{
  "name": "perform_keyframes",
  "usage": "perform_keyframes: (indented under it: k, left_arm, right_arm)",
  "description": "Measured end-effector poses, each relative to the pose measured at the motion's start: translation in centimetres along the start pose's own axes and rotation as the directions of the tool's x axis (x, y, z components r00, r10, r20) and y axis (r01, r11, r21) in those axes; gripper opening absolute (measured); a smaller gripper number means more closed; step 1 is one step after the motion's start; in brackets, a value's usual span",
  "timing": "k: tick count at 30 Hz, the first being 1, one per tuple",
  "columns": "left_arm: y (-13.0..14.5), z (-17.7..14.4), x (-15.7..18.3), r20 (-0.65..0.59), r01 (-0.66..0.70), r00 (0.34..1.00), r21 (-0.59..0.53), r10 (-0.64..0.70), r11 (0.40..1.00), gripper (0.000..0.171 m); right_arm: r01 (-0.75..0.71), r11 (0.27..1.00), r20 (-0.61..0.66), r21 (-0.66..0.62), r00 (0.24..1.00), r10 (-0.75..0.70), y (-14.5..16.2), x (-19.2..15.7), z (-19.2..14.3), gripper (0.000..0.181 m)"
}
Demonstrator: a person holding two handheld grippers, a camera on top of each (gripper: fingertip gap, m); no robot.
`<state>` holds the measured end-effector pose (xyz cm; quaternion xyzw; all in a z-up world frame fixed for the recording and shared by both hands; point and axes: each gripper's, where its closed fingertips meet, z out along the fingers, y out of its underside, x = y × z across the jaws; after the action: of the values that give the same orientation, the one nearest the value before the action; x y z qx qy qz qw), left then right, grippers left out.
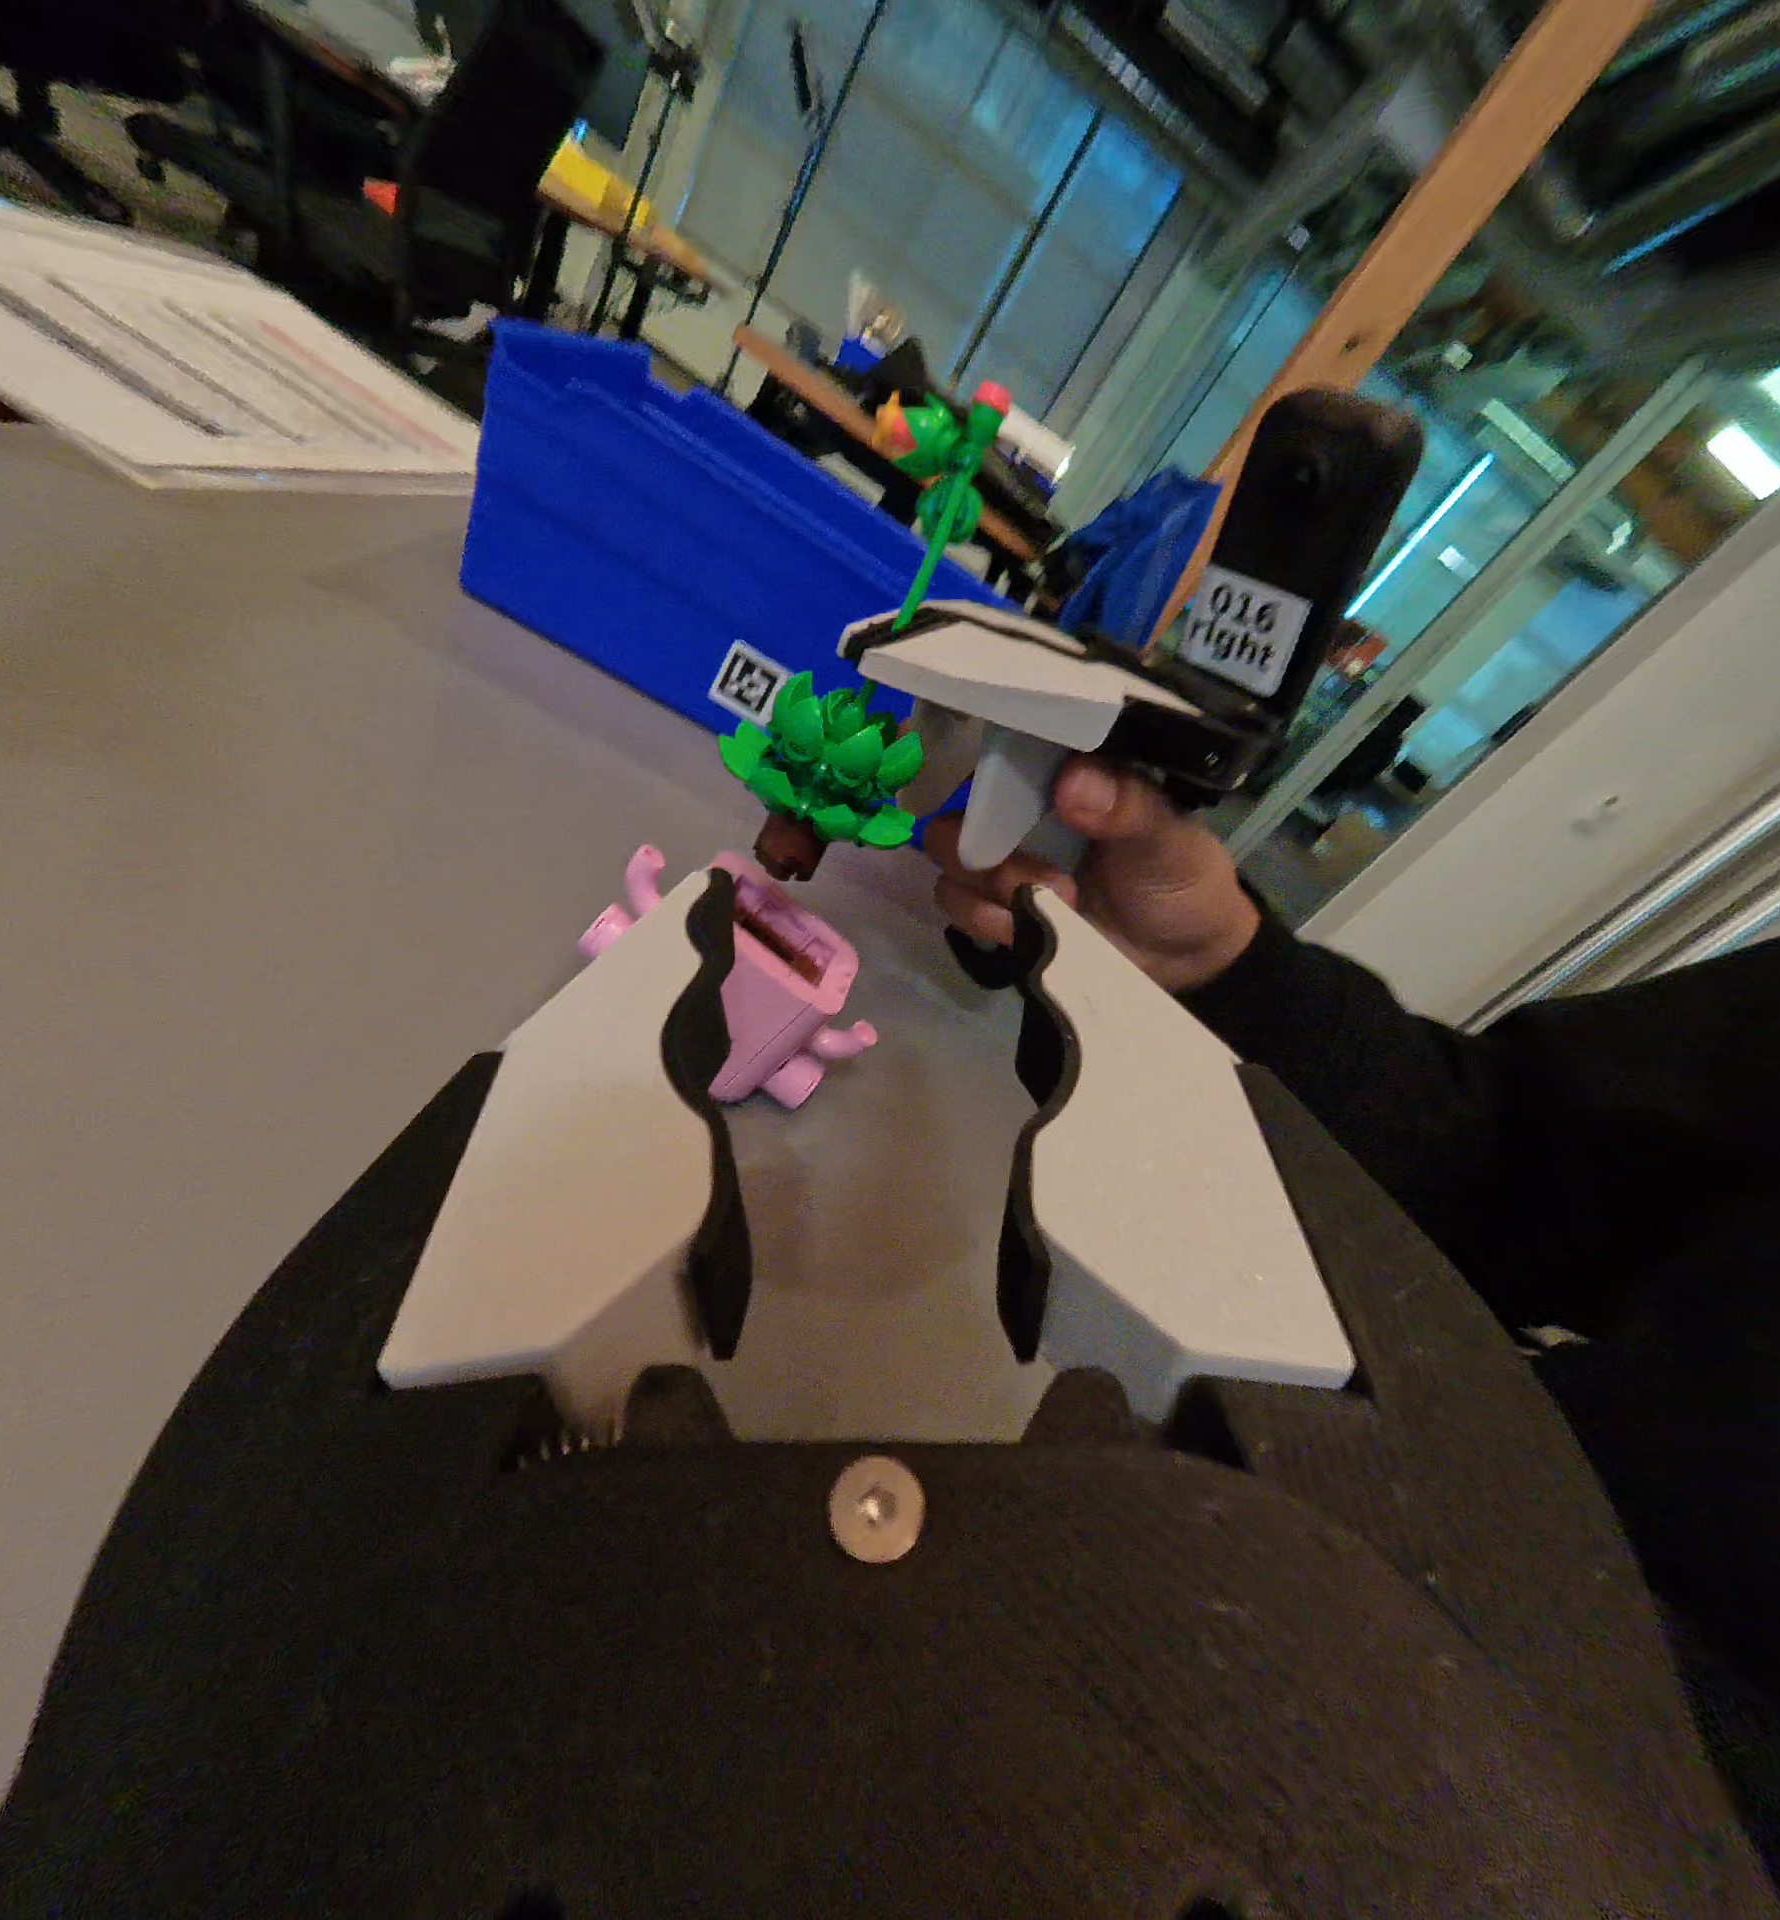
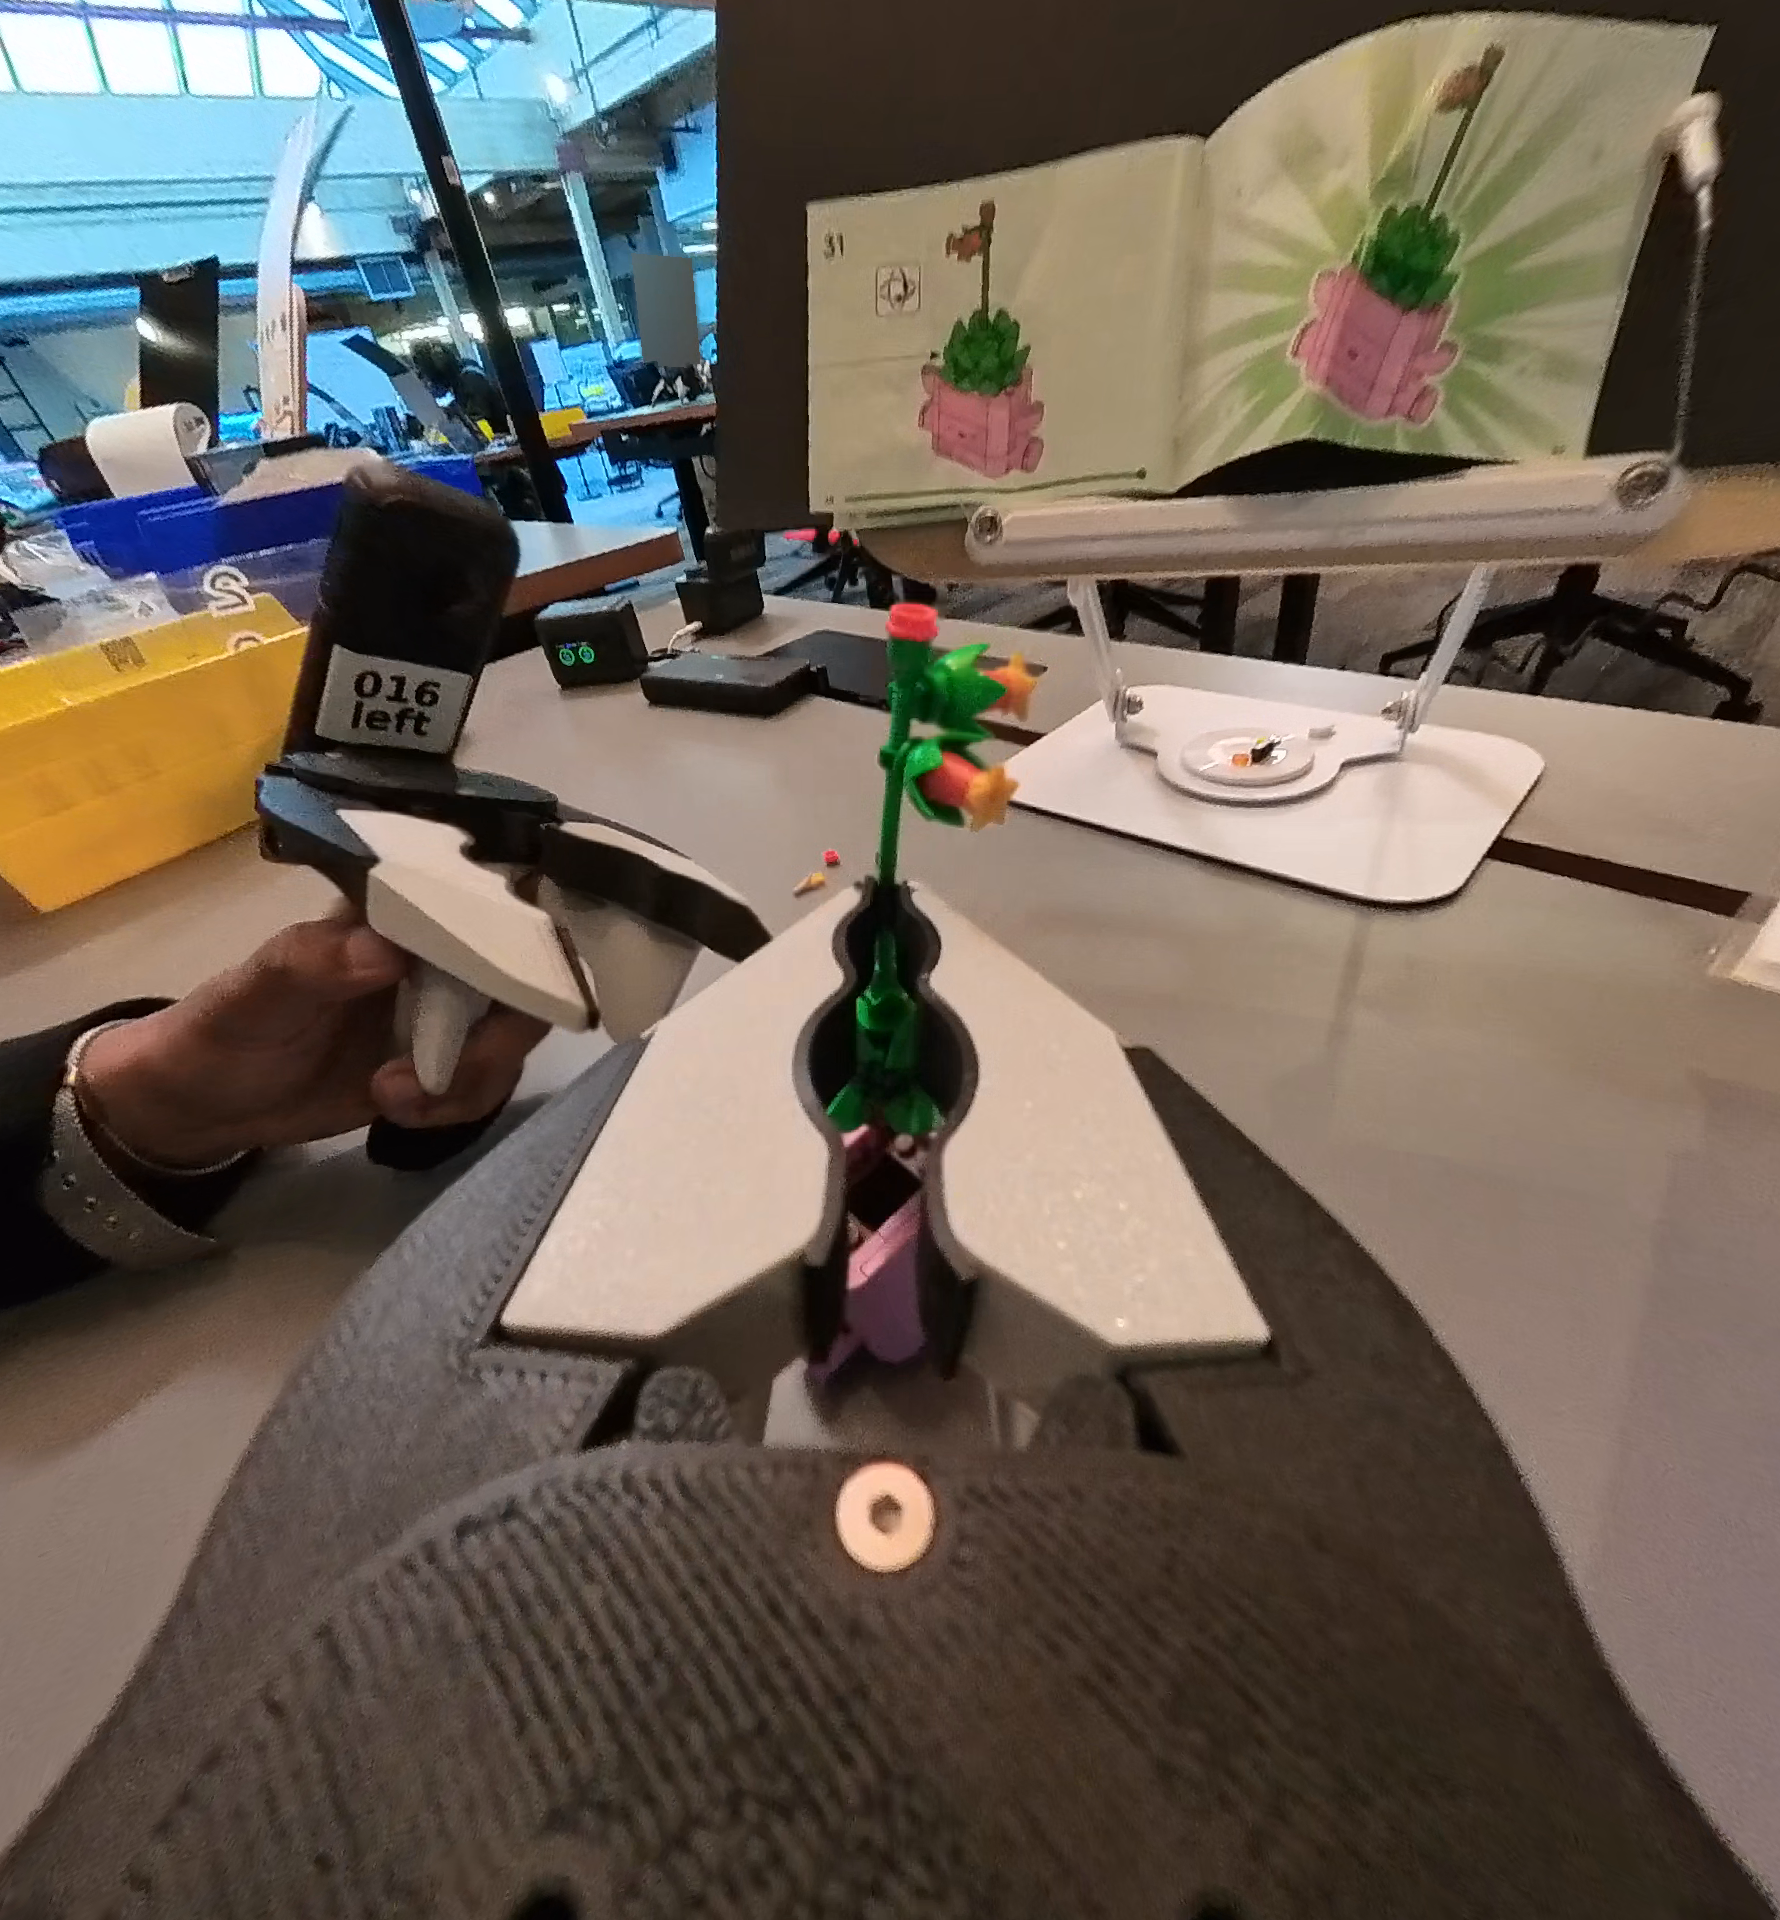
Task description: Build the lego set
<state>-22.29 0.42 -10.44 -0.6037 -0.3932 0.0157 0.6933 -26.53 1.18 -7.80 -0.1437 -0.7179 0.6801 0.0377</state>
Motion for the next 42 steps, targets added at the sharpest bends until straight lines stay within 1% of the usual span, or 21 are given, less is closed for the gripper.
perform_keyframes:
  k: [3, 6, 8, 10, 13, 18, 26, 35, 42]
  left_arm:
    - [1.3, 0.7, -0.5, 0.041, -0.026, 0.999, -0.071, 0.029, 0.997, 0.058]
    - [2.0, 1.3, -0.4, 0.057, -0.087, 0.994, -0.115, 0.094, 0.989, 0.067]
    - [2.7, 1.7, -0.6, 0.089, -0.132, 0.985, -0.162, 0.148, 0.978, 0.069]
    - [3.1, 2.0, -0.6, 0.099, -0.152, 0.98, -0.188, 0.173, 0.97, 0.069]
    - [3.1, 2.1, -0.6, 0.108, -0.156, 0.978, -0.193, 0.179, 0.969, 0.068]
    - [3.0, 2.0, -0.7, 0.107, -0.136, 0.982, -0.182, 0.157, 0.974, 0.068]
    - [3.3, 2.2, -0.7, 0.109, -0.14, 0.98, -0.201, 0.164, 0.97, 0.067]
    - [3.3, 2.2, -0.8, 0.114, -0.128, 0.982, -0.203, 0.154, 0.971, 0.066]
    - [3.3, 2.1, -0.9, 0.116, -0.127, 0.981, -0.203, 0.152, 0.971, 0.066]
  right_arm:
    - [-0.001, 1.0, 0.005, -0.021, 1.0, 0.001, 0.8, -0.1, 0.1, 0.0]
    - [0.0, 0.999, 0.004, -0.04, 1.0, 0.0, 1.5, 0.0, 0.1, 0.0]
    - [0.001, 0.999, 0.003, -0.045, 1.0, -0.001, 1.7, 0.0, 0.1, 0.0]
    - [0.002, 0.999, 0.003, -0.051, 1.0, -0.002, 1.9, 0.1, 0.1, 0.0]
    - [0.01, 0.998, -0.002, -0.059, 1.0, -0.011, 2.2, 0.2, 0.2, 0.001]
    - [0.063, 0.996, -0.021, -0.069, 0.998, -0.065, 2.5, 0.3, 0.2, 0.001]
    - [0.099, 0.992, -0.028, -0.081, 0.994, -0.102, 2.8, 0.1, 0.3, 0.001]
    - [0.182, 0.981, -0.043, -0.061, 0.982, -0.184, 2.7, -0.3, 0.5, 0.001]
    - [0.168, 0.984, -0.056, -0.062, 0.984, -0.171, 2.9, 0.0, 0.3, 0.001]
